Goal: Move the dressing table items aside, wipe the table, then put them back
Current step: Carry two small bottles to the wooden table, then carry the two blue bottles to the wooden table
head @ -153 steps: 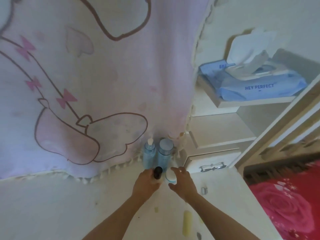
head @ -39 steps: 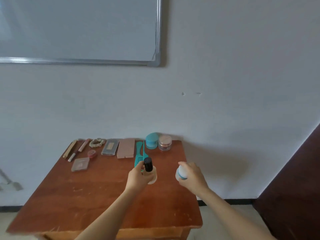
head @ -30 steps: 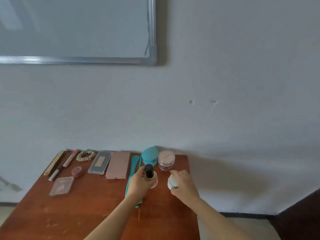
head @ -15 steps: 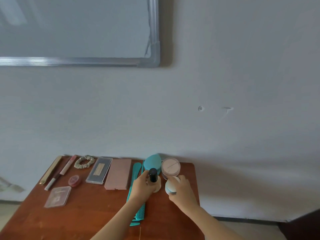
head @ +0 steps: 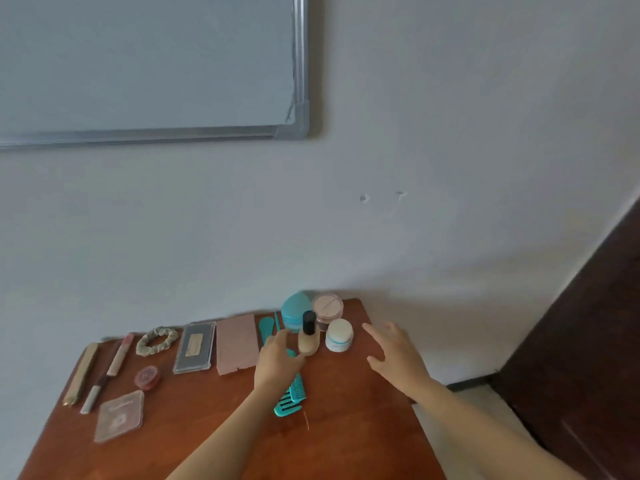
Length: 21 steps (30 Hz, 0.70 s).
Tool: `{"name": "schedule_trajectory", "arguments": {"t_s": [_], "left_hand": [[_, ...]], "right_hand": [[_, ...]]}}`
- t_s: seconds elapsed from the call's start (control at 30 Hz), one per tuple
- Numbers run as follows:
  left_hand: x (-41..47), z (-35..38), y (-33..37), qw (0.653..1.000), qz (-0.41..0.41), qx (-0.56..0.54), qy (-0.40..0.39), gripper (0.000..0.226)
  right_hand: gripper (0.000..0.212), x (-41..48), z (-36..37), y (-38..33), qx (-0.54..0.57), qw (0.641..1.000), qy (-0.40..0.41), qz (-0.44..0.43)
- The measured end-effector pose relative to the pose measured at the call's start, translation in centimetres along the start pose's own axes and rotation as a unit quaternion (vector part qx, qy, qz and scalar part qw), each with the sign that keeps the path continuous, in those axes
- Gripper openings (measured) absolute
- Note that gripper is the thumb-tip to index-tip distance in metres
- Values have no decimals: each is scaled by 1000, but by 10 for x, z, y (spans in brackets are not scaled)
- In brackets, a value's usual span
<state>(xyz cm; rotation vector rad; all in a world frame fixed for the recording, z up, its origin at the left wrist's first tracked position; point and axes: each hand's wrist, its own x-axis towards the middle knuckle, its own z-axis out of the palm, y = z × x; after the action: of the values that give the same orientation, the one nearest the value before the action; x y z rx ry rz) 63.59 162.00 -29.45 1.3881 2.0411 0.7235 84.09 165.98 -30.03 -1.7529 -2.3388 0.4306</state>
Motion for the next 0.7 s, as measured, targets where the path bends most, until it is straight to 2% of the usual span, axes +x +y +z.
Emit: {"name": "schedule_trajectory", "arguments": {"t_s": [0.17, 0.27, 0.47, 0.7], "left_hand": [[-44, -23, -6, 994, 102, 22, 8, 33], [-77, -28, 2, 982, 178, 55, -18, 35], [-137, -15, 45, 927, 344, 137, -67, 43], [-235, 39, 102, 855, 472, 172, -129, 48]], "right_hand": [[58, -73, -15, -24, -26, 996, 57, 69], [61, -122, -27, -35, -22, 991, 73, 110], [63, -221, -56, -24, -54, 974, 101, 197], [63, -375, -87, 17, -81, 931, 158, 319]]}}
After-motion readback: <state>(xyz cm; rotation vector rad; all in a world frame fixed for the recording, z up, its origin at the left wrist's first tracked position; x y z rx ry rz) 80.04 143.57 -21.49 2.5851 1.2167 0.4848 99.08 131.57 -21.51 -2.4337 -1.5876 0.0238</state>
